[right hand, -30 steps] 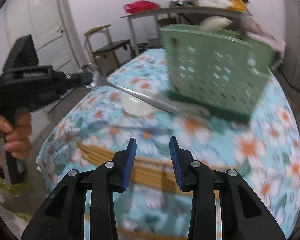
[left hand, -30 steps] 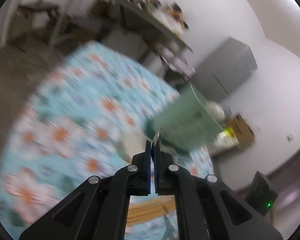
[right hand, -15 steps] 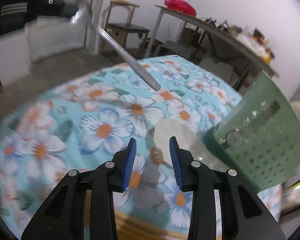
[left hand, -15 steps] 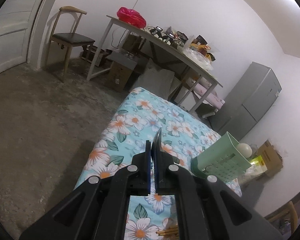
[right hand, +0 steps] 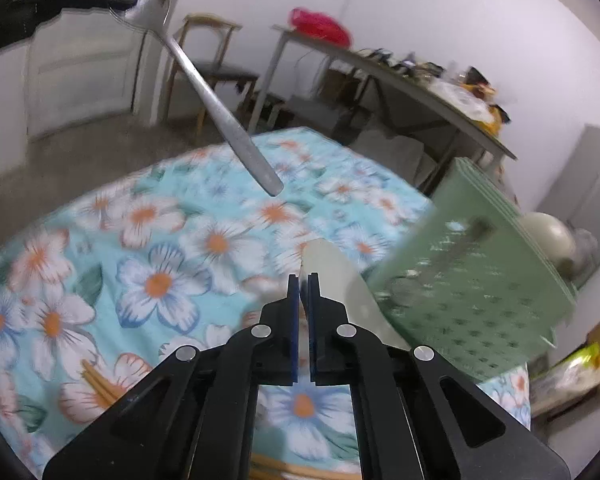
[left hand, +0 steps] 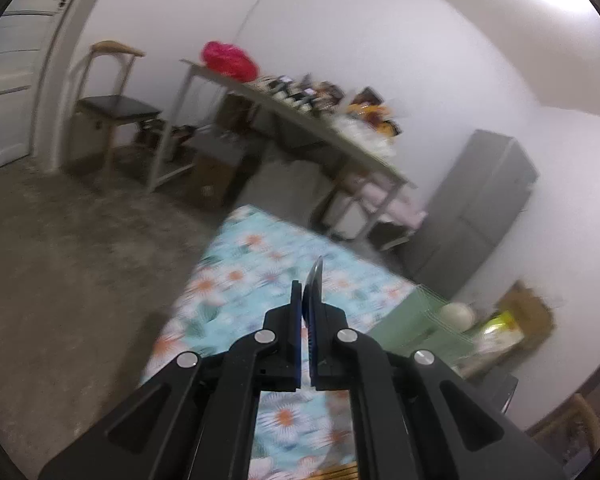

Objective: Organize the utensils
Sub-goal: 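Drop the metal spoon into the caddy with the left gripper while the right grasps the white rice paddle, then lower the white rice paddle into the caddy and open the right gripper, then grasp a bamboo chopstick with the right gripper while the left moves to the chopsticks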

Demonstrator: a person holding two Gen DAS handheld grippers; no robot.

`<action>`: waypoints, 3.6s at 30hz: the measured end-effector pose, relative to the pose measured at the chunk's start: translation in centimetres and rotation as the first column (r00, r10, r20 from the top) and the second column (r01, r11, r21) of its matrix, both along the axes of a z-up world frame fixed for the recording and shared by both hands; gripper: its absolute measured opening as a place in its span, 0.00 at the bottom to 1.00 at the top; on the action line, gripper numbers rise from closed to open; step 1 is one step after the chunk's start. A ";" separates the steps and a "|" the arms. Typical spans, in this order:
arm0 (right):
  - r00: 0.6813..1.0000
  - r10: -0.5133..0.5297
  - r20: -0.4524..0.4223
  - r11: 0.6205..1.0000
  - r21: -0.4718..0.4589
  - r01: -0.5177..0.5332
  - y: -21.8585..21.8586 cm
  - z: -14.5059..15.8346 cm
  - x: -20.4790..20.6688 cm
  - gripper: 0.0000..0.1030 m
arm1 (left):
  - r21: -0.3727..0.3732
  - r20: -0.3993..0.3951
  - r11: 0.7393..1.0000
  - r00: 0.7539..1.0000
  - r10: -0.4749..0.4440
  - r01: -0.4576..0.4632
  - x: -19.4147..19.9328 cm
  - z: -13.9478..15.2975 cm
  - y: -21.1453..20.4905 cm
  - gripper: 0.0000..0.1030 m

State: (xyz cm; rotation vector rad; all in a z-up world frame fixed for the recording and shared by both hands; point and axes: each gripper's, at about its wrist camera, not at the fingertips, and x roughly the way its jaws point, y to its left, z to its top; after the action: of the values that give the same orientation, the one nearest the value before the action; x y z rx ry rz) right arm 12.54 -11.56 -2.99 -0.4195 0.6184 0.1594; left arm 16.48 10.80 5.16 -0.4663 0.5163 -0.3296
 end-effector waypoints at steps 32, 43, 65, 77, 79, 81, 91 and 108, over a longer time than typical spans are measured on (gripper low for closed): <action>0.962 -0.231 0.145 0.681 0.731 0.053 -23.9 11.6 -9.1 0.00 | 0.594 0.175 0.783 0.921 -0.347 0.182 6.2 3.1 -24.4 0.06; 0.973 -0.189 0.135 0.566 0.825 -0.004 -27.1 11.8 -7.3 0.00 | 0.330 0.143 0.905 0.934 -0.328 0.268 6.4 2.7 -21.0 0.59; 0.988 -0.146 0.056 0.773 0.630 0.079 -23.9 7.7 2.4 0.08 | 0.313 -0.039 0.922 0.973 -0.228 0.229 -0.6 -4.3 -14.5 0.95; 0.976 -0.197 0.098 0.657 0.751 0.057 -26.8 10.9 -2.3 0.43 | 0.273 -0.055 0.939 0.977 -0.204 0.211 -1.3 -5.4 -13.2 0.95; 0.973 -0.213 0.090 0.645 0.761 0.071 -27.0 11.1 -3.4 0.44 | 0.264 -0.063 0.939 0.976 -0.209 0.218 -1.5 -5.5 -12.9 0.95; 0.973 -0.221 0.062 0.634 0.767 0.095 -26.8 10.9 -5.0 0.46 | 0.261 -0.081 0.938 0.974 -0.212 0.226 -1.4 -5.6 -12.8 0.95; 0.943 -0.132 -0.305 0.578 0.749 0.323 -22.7 3.0 -10.7 0.54 | 0.287 -0.135 0.920 0.962 -0.236 0.266 -3.3 -6.8 -12.1 0.95; 0.745 -0.156 -0.648 0.367 0.663 0.653 -18.2 -6.2 -12.5 0.32 | 0.313 -0.189 0.873 0.925 -0.329 0.374 -6.4 -9.4 -12.2 0.95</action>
State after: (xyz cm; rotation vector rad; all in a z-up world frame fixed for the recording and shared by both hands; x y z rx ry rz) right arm 0.07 -29.78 -9.22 0.8642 1.0414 0.0550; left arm 10.07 -1.39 -4.27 -0.0467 0.7745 -0.5513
